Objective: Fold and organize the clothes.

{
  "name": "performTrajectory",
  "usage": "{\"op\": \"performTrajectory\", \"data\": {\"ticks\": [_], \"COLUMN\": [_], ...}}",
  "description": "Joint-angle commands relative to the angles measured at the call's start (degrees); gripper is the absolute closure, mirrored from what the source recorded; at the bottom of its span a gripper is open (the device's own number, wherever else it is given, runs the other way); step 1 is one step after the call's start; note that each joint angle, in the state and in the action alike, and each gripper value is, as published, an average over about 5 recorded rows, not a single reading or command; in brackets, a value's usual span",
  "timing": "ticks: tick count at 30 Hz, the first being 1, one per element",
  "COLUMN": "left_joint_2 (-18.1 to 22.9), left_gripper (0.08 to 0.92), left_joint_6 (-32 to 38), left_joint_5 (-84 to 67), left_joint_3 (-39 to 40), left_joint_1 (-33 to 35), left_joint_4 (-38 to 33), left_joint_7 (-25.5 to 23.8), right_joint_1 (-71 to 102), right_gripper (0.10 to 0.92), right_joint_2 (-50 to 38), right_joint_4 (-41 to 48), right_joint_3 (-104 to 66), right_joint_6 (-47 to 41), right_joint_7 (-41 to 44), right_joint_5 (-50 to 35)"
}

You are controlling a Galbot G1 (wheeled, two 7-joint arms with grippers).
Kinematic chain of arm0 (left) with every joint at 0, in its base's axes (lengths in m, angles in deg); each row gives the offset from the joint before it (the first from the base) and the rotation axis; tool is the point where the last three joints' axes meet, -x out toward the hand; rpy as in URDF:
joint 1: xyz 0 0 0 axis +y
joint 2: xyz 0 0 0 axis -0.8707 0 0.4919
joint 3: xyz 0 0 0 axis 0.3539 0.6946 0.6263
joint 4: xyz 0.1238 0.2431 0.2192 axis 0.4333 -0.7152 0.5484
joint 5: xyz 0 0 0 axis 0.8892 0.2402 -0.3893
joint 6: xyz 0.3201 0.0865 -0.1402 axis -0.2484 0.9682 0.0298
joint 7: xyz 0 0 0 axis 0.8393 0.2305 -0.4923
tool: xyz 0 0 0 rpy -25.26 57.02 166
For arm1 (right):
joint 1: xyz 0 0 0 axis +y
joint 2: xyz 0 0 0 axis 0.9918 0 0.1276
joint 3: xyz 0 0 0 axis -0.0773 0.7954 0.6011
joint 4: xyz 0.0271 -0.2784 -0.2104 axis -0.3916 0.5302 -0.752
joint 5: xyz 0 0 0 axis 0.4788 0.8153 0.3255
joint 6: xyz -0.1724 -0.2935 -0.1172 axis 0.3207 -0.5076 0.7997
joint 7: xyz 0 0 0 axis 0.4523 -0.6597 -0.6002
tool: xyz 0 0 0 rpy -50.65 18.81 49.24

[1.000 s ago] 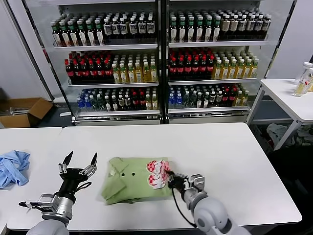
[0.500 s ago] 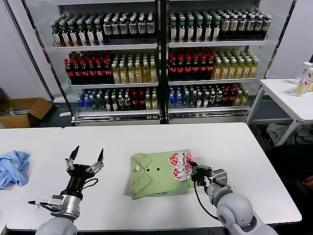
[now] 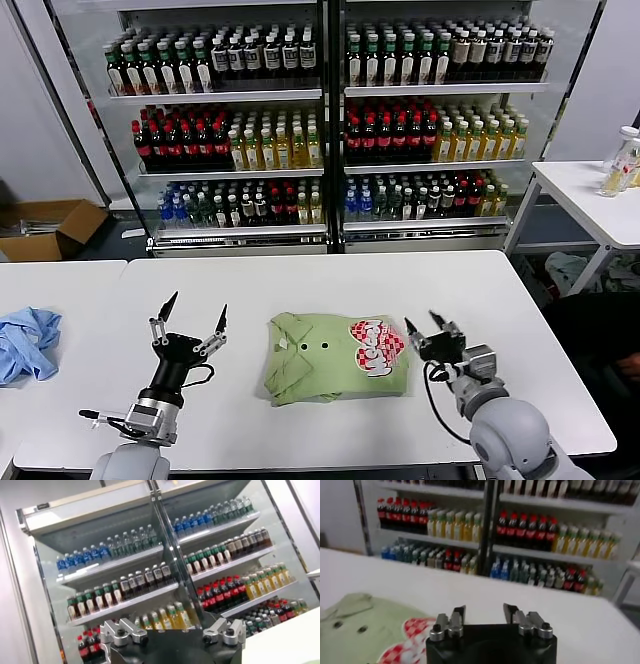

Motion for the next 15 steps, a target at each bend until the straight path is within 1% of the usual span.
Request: {"op": "performTrajectory", "data": {"ticks": [1,4,8,11,15], "left_joint_2": [2.1,1.6,1.5,1.6,1.8], "left_gripper": [0.177,0.177,0.177,0.177,0.177], "left_joint_6": [10.4,14.8,13.7,11.0,4.6], "left_joint_5": [8.6,11.3,14.7,11.0,2.1], "left_joint_3": [-0.8,-1.4,-2.1,-2.4,-2.6], "left_joint_1": [-2.0,-2.4,-3.9,-5.0,-5.4], "left_joint_4": [1.9,1.7,1.8,3.2,3.5], "left_joint_7": [-4.6,-5.8,-3.3,-2.2,-1.3], "right_joint_1": [-2.8,-4.3,-4.8,-5.1,-5.2], "right_gripper": [0.421,0.334,0.236,0.208,0.203], "right_joint_2": [-2.8,-4.0,-4.8,-4.6,-4.1], "right_joint_4": [0.6,2.5,5.6,7.6,8.5], "right_joint_3": [-5.0,-6.0,-7.2,-7.3,-6.9], "right_joint_6": [7.5,9.6,12.8,14.2,14.5], "right_joint_7": [0.5,1.2,3.0,3.6,3.8], "right_joint_5": [3.8,4.9,7.7,8.5,8.6]}}
